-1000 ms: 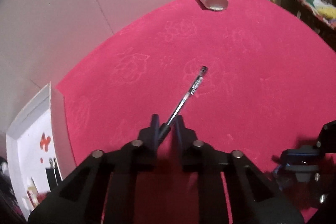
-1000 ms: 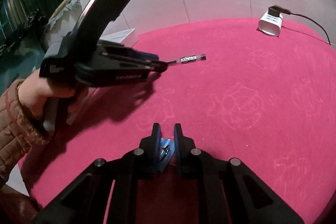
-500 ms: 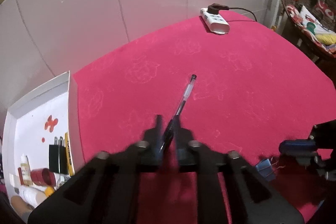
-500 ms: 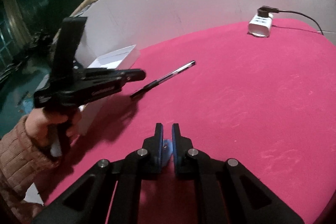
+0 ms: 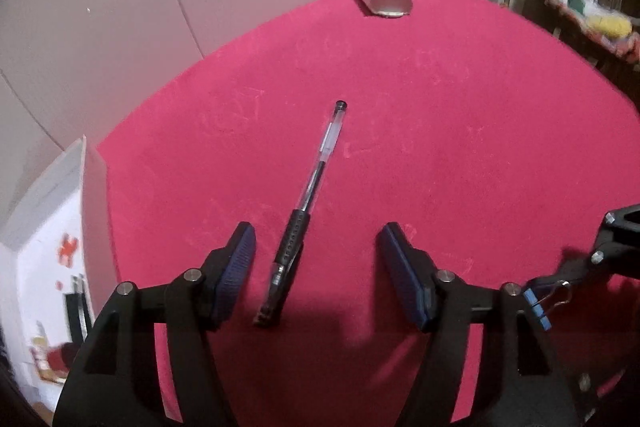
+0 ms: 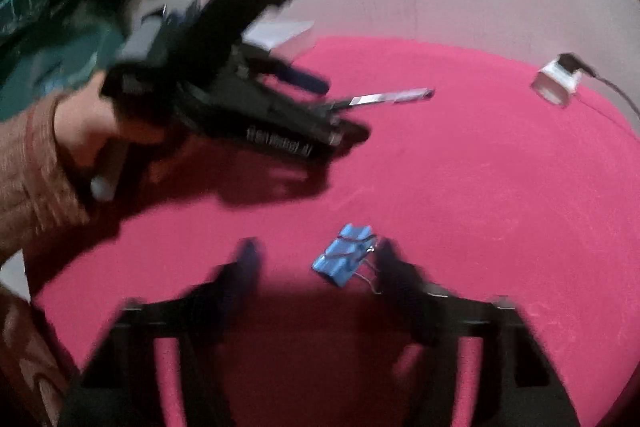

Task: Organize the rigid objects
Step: 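Grasp the black pen with the left gripper while the right gripper holds the blue clip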

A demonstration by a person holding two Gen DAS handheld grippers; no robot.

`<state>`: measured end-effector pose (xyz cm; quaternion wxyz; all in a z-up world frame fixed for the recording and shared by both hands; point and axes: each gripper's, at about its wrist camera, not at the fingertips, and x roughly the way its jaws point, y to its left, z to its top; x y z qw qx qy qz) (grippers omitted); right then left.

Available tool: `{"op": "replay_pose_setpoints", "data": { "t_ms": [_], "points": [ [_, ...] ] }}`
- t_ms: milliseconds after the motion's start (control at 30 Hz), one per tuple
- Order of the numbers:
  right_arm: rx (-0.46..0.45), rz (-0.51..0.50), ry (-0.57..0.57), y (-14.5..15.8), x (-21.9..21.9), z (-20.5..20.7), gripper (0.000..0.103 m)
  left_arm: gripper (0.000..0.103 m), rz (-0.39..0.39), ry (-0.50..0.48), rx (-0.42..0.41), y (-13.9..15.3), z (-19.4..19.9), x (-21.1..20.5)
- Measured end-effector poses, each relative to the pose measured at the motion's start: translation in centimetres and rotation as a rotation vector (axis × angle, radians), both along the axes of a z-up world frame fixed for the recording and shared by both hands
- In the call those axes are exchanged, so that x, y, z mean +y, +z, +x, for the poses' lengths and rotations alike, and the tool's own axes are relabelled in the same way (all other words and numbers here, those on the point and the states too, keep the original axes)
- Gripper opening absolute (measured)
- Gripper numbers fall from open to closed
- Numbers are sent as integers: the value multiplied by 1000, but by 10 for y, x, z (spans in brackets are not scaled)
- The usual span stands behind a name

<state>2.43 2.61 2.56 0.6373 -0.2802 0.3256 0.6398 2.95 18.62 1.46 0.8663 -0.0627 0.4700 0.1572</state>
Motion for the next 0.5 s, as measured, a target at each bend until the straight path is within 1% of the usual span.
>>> {"op": "replay_pose_setpoints", "data": {
  "t_ms": [33, 100, 133, 200, 267, 367, 400, 433, 500],
  "points": [
    [-30, -1, 8, 1, 0, -1, 15, 13, -21, -3, -11, 1, -2, 0],
    [-34, 1, 0, 3, -5, -3, 12, 12, 16, 7, -1, 2, -6, -5],
    [-44, 3, -2, 2, -7, -5, 12, 12, 16, 11, -8, 2, -8, -6],
    [-30, 18, -18, 4, -11, -5, 10, 12, -12, 45, -36, 2, -14, -4],
    [-3, 46, -57, 8, -16, 1, 9, 12, -29, 75, -72, 6, -18, -3],
    [54, 97, -121, 17, -24, 15, 9, 12, -37, 99, -128, 20, -32, -6],
    [70, 115, -135, 22, -27, 18, 7, 12, -32, 103, -147, 26, -36, -7],
    [76, 135, -152, 27, -30, 20, 3, 12, -27, 109, -165, 32, -39, -9],
    [82, 169, -174, 38, -31, 21, 3, 12, -23, 120, -216, 47, -48, -15]
  ]
}}
